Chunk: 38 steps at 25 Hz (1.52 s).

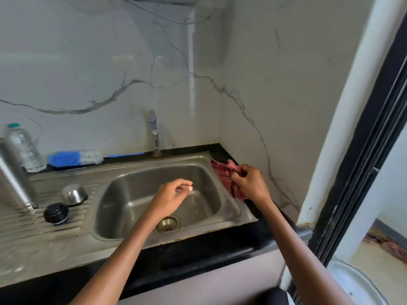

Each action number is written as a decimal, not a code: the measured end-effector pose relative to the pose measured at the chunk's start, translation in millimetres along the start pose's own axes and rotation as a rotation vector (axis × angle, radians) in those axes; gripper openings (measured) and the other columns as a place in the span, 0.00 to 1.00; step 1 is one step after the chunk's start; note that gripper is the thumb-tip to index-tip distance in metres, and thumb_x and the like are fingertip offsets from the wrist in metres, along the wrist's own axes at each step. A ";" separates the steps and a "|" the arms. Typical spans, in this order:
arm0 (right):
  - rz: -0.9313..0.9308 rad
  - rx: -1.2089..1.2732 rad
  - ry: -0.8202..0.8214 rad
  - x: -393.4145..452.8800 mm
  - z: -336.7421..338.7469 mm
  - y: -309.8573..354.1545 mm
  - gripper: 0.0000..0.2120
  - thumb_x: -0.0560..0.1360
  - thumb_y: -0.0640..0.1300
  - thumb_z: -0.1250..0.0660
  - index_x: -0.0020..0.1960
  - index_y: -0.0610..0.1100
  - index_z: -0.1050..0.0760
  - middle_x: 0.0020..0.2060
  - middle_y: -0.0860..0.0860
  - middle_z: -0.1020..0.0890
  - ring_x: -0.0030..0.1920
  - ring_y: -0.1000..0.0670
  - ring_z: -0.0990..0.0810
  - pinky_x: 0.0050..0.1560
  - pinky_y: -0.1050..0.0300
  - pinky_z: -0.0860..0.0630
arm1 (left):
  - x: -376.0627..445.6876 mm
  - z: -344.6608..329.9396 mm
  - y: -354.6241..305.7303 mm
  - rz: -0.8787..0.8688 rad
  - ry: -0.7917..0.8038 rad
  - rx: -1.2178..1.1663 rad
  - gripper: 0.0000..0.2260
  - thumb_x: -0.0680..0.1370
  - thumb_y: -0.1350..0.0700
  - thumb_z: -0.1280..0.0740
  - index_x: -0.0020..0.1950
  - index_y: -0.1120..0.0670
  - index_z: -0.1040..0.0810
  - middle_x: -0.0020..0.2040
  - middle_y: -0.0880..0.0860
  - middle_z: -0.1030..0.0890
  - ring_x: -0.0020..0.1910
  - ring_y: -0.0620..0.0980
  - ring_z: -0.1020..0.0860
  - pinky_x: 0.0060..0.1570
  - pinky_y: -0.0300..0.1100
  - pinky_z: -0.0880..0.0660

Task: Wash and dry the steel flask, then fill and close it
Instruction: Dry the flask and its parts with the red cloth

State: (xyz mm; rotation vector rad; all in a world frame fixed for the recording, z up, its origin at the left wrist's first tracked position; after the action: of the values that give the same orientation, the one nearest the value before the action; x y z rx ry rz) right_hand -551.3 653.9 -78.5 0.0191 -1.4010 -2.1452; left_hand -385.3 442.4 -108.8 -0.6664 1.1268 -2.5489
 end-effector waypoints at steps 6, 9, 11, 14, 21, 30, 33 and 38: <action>-0.248 0.854 0.415 -4.7 -107.0 52.5 0.18 0.78 0.42 0.30 0.62 0.31 0.22 0.56 0.35 0.16 0.53 0.37 0.17 0.62 0.40 0.22 | -15.8 44.5 -4.5 0.128 -0.004 -0.629 0.21 0.77 0.50 0.26 0.68 0.52 0.24 0.60 0.50 0.15 0.59 0.45 0.17 0.60 0.40 0.21; -0.286 0.936 0.504 -15.1 -162.3 77.1 0.19 0.78 0.44 0.29 0.64 0.34 0.22 0.56 0.37 0.15 0.52 0.41 0.16 0.62 0.41 0.21 | -34.3 80.7 11.2 0.172 -0.165 -0.620 0.18 0.77 0.54 0.25 0.65 0.55 0.22 0.57 0.54 0.14 0.56 0.53 0.16 0.53 0.44 0.19; -0.272 0.955 0.524 -20.0 -192.1 90.4 0.23 0.76 0.48 0.26 0.66 0.38 0.24 0.56 0.40 0.15 0.54 0.42 0.15 0.63 0.41 0.21 | -47.1 109.1 21.4 0.210 -0.293 -0.561 0.15 0.78 0.57 0.26 0.64 0.55 0.22 0.55 0.54 0.14 0.52 0.51 0.14 0.46 0.40 0.18; -0.131 0.837 0.552 -28.1 -228.0 113.8 0.30 0.71 0.48 0.21 0.68 0.44 0.29 0.58 0.45 0.16 0.56 0.44 0.15 0.56 0.46 0.17 | -61.7 152.9 37.0 0.267 -0.355 -0.464 0.13 0.78 0.56 0.26 0.62 0.53 0.20 0.53 0.53 0.13 0.49 0.50 0.14 0.39 0.37 0.21; 0.007 0.693 0.675 -42.1 -277.5 150.2 0.21 0.72 0.42 0.22 0.62 0.41 0.25 0.55 0.44 0.16 0.48 0.53 0.15 0.44 0.61 0.20 | -83.5 228.6 40.3 0.306 -0.066 -0.093 0.20 0.78 0.60 0.27 0.68 0.47 0.27 0.61 0.49 0.20 0.57 0.52 0.17 0.47 0.43 0.17; -0.083 0.818 0.849 -70.9 -329.9 197.6 0.16 0.74 0.39 0.25 0.62 0.42 0.21 0.52 0.44 0.13 0.53 0.42 0.14 0.53 0.48 0.16 | -108.1 286.2 64.6 0.254 -0.434 -0.109 0.23 0.78 0.52 0.26 0.71 0.46 0.28 0.57 0.52 0.18 0.55 0.49 0.18 0.49 0.40 0.21; -0.263 1.019 0.802 -71.5 -350.1 205.0 0.13 0.78 0.41 0.30 0.63 0.42 0.21 0.53 0.41 0.13 0.53 0.40 0.14 0.54 0.44 0.16 | -126.6 318.4 83.6 0.272 -0.779 -0.059 0.13 0.81 0.53 0.30 0.65 0.48 0.24 0.53 0.49 0.19 0.52 0.47 0.20 0.50 0.41 0.24; -0.390 1.192 0.733 -66.5 -373.6 208.5 0.16 0.80 0.42 0.33 0.66 0.39 0.23 0.55 0.39 0.15 0.57 0.37 0.15 0.59 0.38 0.19 | -136.0 355.1 116.1 0.464 -0.928 0.081 0.25 0.79 0.53 0.28 0.73 0.56 0.31 0.64 0.52 0.24 0.61 0.49 0.24 0.60 0.43 0.27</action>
State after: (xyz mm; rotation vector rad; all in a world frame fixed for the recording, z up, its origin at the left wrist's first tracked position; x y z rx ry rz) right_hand -285.5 312.2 -89.9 1.4310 -2.0007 -0.9921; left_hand -79.4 202.2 -26.8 -1.2077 0.7121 -1.5670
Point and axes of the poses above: each hand's wrist, its own x-axis towards the middle knuckle, its own z-axis out of the back of the hand, y = z × x, the point moved 5 cm from there along x, towards the middle knuckle
